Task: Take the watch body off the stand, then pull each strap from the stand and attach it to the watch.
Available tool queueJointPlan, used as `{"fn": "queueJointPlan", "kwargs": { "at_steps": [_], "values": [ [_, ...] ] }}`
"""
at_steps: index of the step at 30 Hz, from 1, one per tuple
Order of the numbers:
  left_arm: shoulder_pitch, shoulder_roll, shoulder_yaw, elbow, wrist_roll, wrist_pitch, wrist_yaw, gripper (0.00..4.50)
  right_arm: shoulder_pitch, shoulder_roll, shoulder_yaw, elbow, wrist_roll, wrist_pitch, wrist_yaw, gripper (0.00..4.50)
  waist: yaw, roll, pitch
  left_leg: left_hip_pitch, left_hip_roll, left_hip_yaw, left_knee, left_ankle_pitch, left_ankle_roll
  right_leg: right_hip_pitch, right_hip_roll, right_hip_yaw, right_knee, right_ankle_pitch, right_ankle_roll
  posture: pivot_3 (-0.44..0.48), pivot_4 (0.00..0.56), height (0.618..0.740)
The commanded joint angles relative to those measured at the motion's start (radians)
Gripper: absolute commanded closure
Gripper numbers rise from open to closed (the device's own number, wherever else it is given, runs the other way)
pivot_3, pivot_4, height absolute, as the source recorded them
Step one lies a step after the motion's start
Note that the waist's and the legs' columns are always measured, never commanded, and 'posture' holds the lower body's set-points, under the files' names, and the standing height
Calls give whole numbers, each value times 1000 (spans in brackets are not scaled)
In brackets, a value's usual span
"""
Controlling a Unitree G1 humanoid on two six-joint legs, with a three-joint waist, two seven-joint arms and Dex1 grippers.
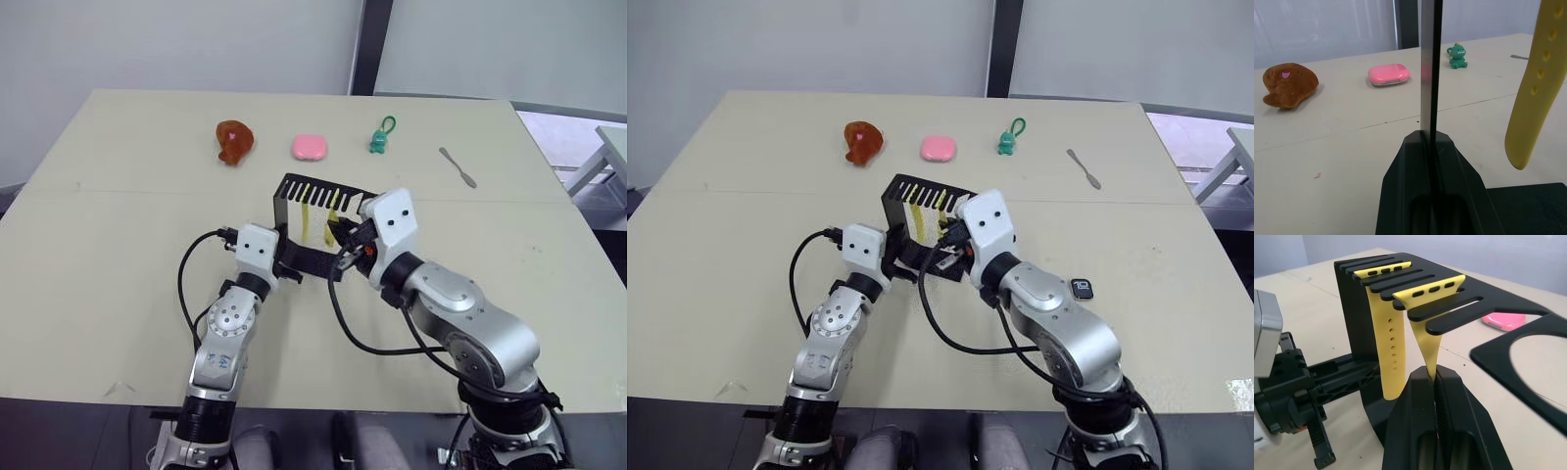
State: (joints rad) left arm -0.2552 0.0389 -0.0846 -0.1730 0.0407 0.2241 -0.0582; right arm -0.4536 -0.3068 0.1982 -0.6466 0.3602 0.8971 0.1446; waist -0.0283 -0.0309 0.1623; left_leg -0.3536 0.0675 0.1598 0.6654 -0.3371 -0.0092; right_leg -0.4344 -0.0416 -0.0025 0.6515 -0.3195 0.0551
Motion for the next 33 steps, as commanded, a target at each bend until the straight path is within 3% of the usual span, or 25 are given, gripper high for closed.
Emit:
{"fn": "queueJointPlan", "kwargs": {
  "at_steps": [1, 10, 27, 33],
  "values": [
    [14, -2, -12, 3, 4, -13, -6, 4500, 7, -34, 2, -70, -26, -66, 48, 4434, 0, 0, 0, 0, 0, 0, 0, 0, 0, 0, 0, 0, 0, 0, 0, 0, 150, 740],
    [-14, -4, -15, 32, 7, -22, -1, 4500, 60, -134, 8, -50, -82, -244, 169, 4434, 2, 0, 0, 0, -1, -1, 0, 0, 1, 1, -1, -1, -1, 0, 0, 0, 150, 740],
    [-21, 0, -14, 54, 13, -41, 4, 4500, -7, -75, 57, 38, -208, -310, 162, 4434, 0, 0, 0, 0, 0, -1, 0, 0, 1, 1, -1, -1, -1, 0, 0, 0, 150, 740],
    [-38, 5, -9, 76, 17, -58, 10, 4500, 34, -126, 72, 47, -300, -441, 188, 4434, 1, 0, 0, 0, -1, -1, 0, 0, 1, 1, -1, -1, -1, 0, 0, 0, 150, 740]
  ]
}}
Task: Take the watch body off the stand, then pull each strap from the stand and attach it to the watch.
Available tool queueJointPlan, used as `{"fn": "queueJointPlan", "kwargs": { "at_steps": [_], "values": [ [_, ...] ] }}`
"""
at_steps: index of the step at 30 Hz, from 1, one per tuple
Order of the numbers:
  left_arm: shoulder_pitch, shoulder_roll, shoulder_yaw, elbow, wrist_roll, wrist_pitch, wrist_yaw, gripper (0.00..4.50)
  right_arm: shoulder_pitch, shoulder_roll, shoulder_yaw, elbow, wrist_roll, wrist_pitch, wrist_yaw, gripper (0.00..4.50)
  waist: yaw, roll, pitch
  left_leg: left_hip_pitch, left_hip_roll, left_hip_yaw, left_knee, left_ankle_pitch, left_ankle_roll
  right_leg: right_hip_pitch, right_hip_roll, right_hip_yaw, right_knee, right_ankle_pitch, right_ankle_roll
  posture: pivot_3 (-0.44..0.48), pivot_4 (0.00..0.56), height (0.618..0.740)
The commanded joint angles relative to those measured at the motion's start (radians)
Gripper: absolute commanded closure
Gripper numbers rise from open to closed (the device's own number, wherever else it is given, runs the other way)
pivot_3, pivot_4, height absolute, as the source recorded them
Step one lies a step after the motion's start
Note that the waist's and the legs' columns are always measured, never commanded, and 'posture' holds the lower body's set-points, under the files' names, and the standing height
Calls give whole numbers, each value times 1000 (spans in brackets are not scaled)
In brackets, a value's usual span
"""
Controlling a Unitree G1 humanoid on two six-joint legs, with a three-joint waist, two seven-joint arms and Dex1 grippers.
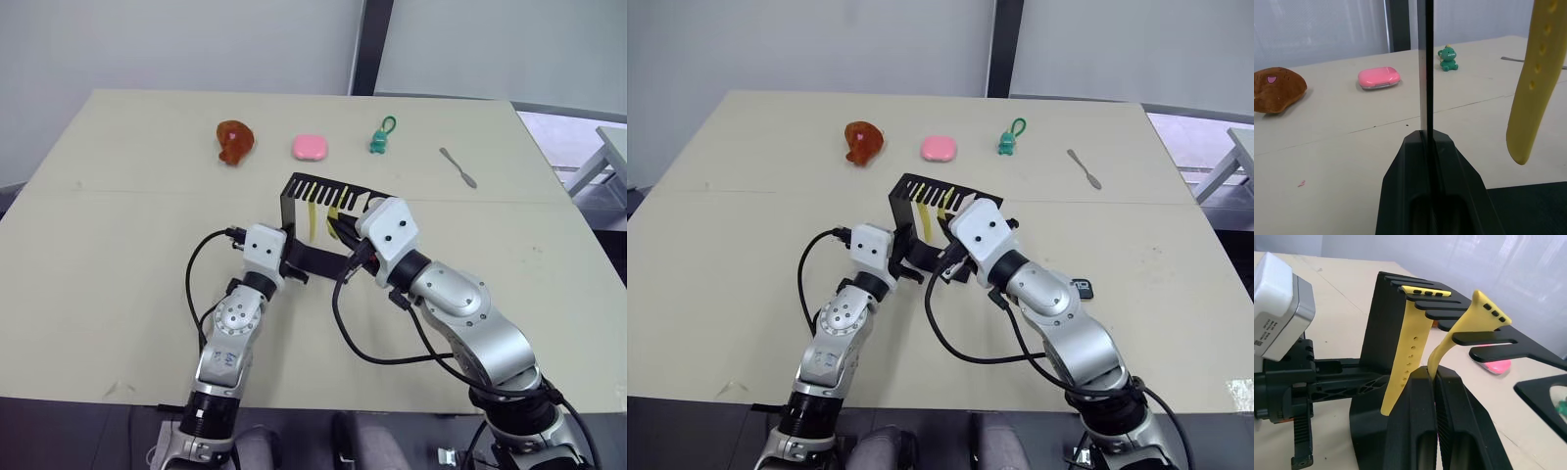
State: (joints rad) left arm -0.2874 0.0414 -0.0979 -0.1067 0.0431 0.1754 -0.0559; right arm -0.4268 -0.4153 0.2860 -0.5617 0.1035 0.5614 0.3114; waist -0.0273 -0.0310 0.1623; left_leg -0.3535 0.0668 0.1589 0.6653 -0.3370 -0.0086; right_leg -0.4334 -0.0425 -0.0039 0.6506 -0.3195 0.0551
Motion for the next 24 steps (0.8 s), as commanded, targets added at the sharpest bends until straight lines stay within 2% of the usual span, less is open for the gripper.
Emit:
{"fn": "queueJointPlan", "kwargs": {
  "at_steps": [1, 12, 19, 24],
  "values": [
    [-7, 3, 5, 13, 15, -11, 9, 4500, 15, -21, -18, -40, -48, -124, 26, 4434, 0, 0, 0, 0, 0, 0, 0, 0, 0, 0, 0, 0, 0, 0, 0, 0, 150, 740],
    [0, 9, 9, 18, 17, -20, 10, 4500, 108, -56, -66, -53, -52, -258, 96, 4434, -1, 0, 0, 1, 0, 0, 0, 0, 0, 0, 0, 0, 0, 0, 0, 0, 150, 740],
    [1, 16, 9, 16, 16, -16, 3, 4500, 200, -63, -208, -83, 228, -135, 227, 4434, -1, 0, 0, 1, 0, 0, 0, 0, 0, 2, 0, 0, 0, 0, 0, 0, 150, 740],
    [13, 35, 6, 7, 22, -9, -6, 4500, 206, -88, -291, -60, 383, -20, 270, 4434, -2, 0, 0, 2, 0, 0, 0, 0, 0, 2, 1, 0, 0, 0, 0, 0, 150, 740]
  ]
}}
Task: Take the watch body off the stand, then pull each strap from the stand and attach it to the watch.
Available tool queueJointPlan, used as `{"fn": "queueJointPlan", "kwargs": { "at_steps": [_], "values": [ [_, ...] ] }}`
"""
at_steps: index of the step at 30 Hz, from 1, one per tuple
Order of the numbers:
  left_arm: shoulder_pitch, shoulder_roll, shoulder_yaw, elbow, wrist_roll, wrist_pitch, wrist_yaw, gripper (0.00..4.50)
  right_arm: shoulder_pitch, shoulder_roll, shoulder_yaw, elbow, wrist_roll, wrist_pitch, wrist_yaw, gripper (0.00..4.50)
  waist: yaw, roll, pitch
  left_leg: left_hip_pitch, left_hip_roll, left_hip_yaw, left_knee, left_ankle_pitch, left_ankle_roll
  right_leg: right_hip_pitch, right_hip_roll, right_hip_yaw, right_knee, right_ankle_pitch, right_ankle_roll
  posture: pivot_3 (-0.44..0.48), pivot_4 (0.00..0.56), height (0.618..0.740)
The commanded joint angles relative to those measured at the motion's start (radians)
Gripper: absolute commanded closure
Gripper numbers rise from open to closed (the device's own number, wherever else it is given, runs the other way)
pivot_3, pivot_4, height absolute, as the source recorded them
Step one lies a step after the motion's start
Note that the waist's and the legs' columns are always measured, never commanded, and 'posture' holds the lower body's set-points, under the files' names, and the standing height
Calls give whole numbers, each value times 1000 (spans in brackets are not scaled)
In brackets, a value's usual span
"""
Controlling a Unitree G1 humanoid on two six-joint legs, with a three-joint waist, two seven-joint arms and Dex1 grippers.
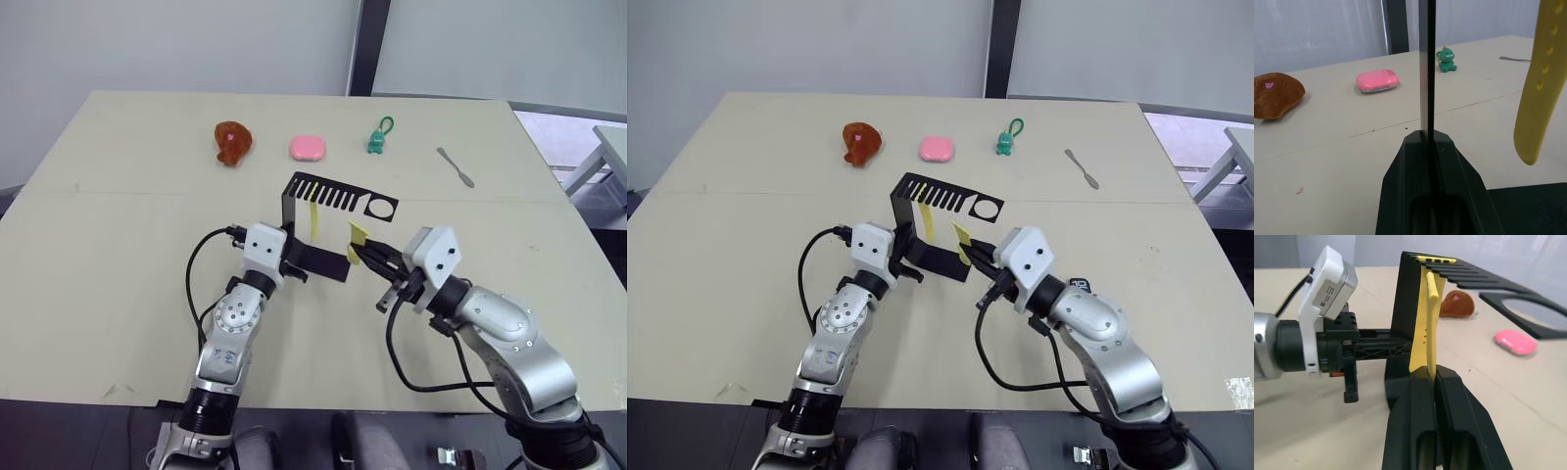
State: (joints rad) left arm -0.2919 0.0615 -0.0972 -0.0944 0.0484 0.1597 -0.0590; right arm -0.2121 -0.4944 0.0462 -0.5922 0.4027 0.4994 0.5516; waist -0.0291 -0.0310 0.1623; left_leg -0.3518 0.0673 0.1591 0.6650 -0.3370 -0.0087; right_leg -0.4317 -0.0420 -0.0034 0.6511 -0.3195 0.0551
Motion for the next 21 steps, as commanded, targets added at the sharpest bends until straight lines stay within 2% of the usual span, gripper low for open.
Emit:
{"fn": "queueJointPlan", "kwargs": {
  "at_steps": [1, 4, 5, 6, 10, 13, 17, 21],
  "values": [
    [20, 15, 7, -6, 14, 9, -3, 4500, -14, -10, -60, -25, 108, 61, 31, 4434, -1, 0, 0, 0, 0, 0, 0, 0, 0, 0, 0, 0, 0, 0, 0, 0, 150, 740],
    [28, 17, 11, -20, 1, 14, -11, 4500, -27, -14, -81, -14, 172, 107, 40, 4434, -1, 0, 0, 0, 0, 0, 0, 0, 0, 0, 0, 0, 0, 0, 0, 0, 150, 740],
    [31, 20, 12, -30, -8, 16, -21, 3871, -28, -19, -86, -10, 188, 116, 49, 4500, -1, 0, 0, 0, 0, 0, 0, 0, 0, 0, 0, 0, 0, 0, 0, 0, 150, 740],
    [36, 30, 11, -47, -12, 15, -35, 3575, -27, -27, -88, -9, 202, 127, 58, 4500, -1, 0, 0, 0, 0, 0, 0, 0, 0, 0, 0, 0, 0, 0, 0, 0, 150, 740],
    [67, 91, 23, -133, -32, 36, -99, 1532, -21, -54, -97, -12, 250, 142, 90, 4500, 2, 0, 0, -1, 0, -1, 0, 0, 0, -1, 0, 0, 0, 0, 0, 0, 150, 740],
    [111, 193, 54, -206, -38, 26, -180, 32, -4, -100, -108, -27, 281, 128, 157, 4500, 1, 0, 0, -1, 0, -1, 0, 0, 0, 0, 0, 0, 0, 0, 0, 0, 150, 740],
    [137, 309, 135, -239, -83, 23, -261, 32, -23, -157, -113, -13, 317, 129, 238, 4500, 1, 0, 0, 0, 0, -1, -1, 0, 0, 0, 0, 0, 0, 0, 0, 0, 150, 740],
    [153, 445, 199, -246, -170, -5, -425, 32, -50, -204, -119, -13, 398, 172, 306, 4500, 1, 0, 0, -1, 0, -2, -1, 0, 0, 0, 0, -1, -1, 0, 0, 0, 150, 740]
  ]
}}
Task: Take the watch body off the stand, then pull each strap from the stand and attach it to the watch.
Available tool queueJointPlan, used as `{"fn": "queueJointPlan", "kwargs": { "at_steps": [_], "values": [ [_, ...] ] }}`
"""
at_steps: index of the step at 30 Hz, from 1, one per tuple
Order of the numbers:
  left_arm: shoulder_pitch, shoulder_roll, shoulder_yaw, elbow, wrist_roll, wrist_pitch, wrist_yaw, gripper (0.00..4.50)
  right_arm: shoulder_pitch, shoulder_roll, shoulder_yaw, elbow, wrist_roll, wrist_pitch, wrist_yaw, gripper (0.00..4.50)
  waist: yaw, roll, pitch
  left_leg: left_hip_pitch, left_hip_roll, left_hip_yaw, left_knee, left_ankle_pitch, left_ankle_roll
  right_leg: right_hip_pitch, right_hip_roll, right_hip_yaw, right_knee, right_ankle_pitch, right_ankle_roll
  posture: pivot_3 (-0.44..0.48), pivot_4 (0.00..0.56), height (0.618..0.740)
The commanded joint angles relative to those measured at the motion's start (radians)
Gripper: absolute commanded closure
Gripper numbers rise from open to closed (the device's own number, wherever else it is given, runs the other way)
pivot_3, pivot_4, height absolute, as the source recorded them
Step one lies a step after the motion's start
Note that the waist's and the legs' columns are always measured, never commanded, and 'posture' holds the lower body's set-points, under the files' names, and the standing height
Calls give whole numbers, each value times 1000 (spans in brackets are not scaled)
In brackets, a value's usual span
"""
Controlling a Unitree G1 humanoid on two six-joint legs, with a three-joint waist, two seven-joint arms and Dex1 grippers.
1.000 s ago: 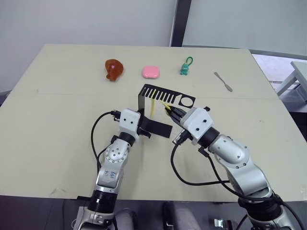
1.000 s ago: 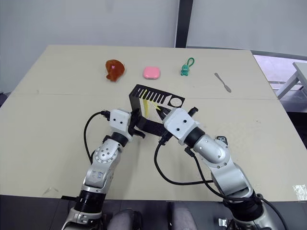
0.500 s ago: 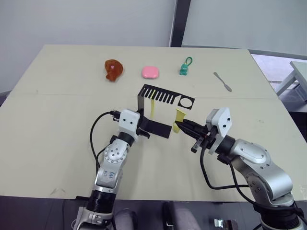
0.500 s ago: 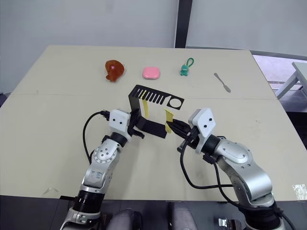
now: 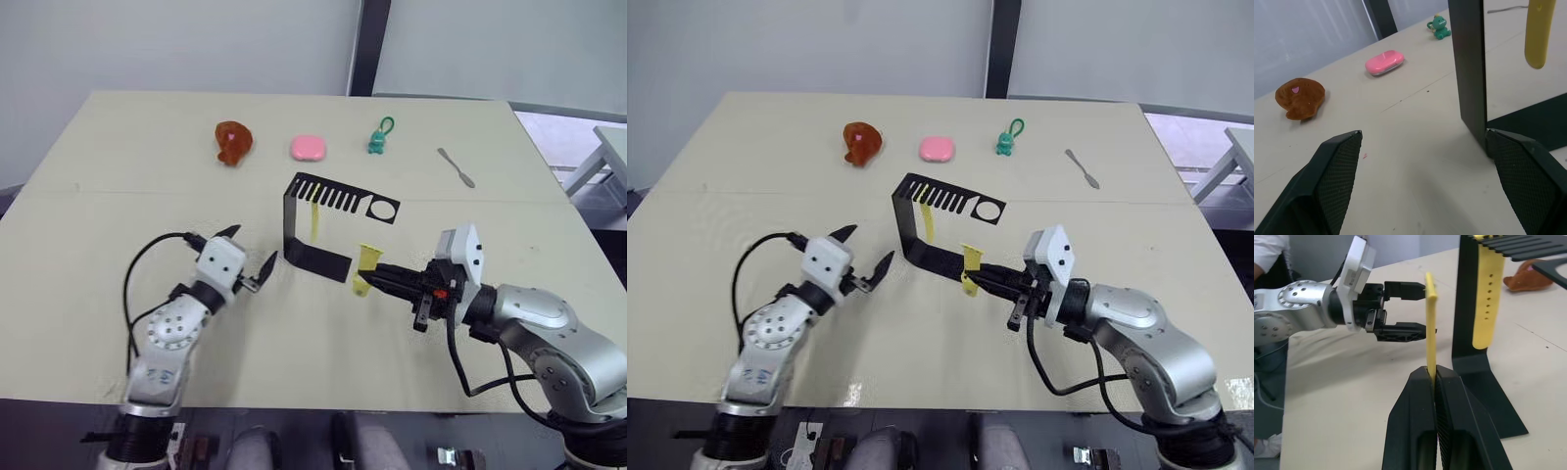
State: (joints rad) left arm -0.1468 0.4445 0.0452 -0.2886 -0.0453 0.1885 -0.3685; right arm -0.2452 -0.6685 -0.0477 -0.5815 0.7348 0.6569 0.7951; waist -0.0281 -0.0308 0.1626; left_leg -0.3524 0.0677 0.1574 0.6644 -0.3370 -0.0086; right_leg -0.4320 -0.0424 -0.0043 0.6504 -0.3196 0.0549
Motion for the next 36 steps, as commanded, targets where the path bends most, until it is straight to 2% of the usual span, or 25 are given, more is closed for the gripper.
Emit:
{"fn": "queueJointPlan", "kwargs": {
  "at_steps": [1, 5, 8, 10, 12, 15, 16, 18, 21, 36],
  "values": [
    [20, 84, 75, -64, -156, 16, -176, 32, -20, -43, -24, -26, 82, 22, 81, 4500, 0, 0, 0, 0, 0, 0, 0, 0, 0, 0, 0, 0, 0, 0, 0, 0, 150, 740],
    [44, 177, 208, -162, -644, 414, -351, 32, -75, -68, -32, 2, 176, 78, 114, 4500, -3, 0, 1, 0, 1, -1, 0, 0, 0, 0, -1, -1, -1, 0, 0, 0, 150, 740],
    [4, 242, 249, -203, -873, 578, -386, 32, -142, -87, -25, 38, 223, 111, 160, 4500, -3, -1, 2, 0, 1, -2, 1, 0, 0, 1, -1, -2, 0, 0, -1, 0, 150, 740],
    [-65, 250, 251, -204, -1016, 661, -361, 32, -209, -81, -17, 82, 262, 140, 178, 4500, 0, 0, 2, 0, 0, -3, 1, 0, 0, 2, -2, -2, 0, 0, -1, 0, 150, 740],
    [-118, 244, 239, -201, -1097, 699, -359, 32, -281, -58, 0, 129, 273, 159, 175, 4500, 0, 0, 2, -1, -1, -5, 2, 0, 0, 3, -2, -4, -1, 0, -1, 0, 150, 740],
    [-202, 190, 199, -176, -1163, 716, -325, 32, -368, -23, 38, 178, 250, 171, 173, 4500, -1, 0, 2, -1, -1, -6, 1, 0, 0, 3, -2, -5, -2, 0, -1, 0, 150, 740],
    [-235, 167, 185, -160, -1184, 721, -315, 268, -388, -15, 53, 187, 236, 170, 175, 4500, -1, 0, 2, -2, -1, -6, 1, 0, 0, 3, -2, -5, -3, 0, -1, 0, 150, 740],
    [-278, 142, 169, -139, -1208, 734, -302, 798, -410, -4, 73, 198, 217, 170, 177, 4500, -1, 0, 2, -2, -1, -6, 1, 0, 0, 3, -1, -5, -3, 0, -1, 0, 150, 740],
    [-324, 131, 132, -129, -1208, 749, -300, 2221, -413, 0, 93, 191, 200, 170, 179, 4500, -2, 0, 2, -2, -1, -6, 2, 0, 0, 3, -1, -5, -3, 0, 0, 0, 150, 740],
    [-370, 87, 77, -116, -1162, 735, -269, 2221, -389, 27, 103, 170, 173, 170, 149, 4500, -1, 0, 2, -2, -1, -7, 2, 0, -1, 3, -2, -6, -3, 0, 0, 0, 150, 740]
  ]
}}
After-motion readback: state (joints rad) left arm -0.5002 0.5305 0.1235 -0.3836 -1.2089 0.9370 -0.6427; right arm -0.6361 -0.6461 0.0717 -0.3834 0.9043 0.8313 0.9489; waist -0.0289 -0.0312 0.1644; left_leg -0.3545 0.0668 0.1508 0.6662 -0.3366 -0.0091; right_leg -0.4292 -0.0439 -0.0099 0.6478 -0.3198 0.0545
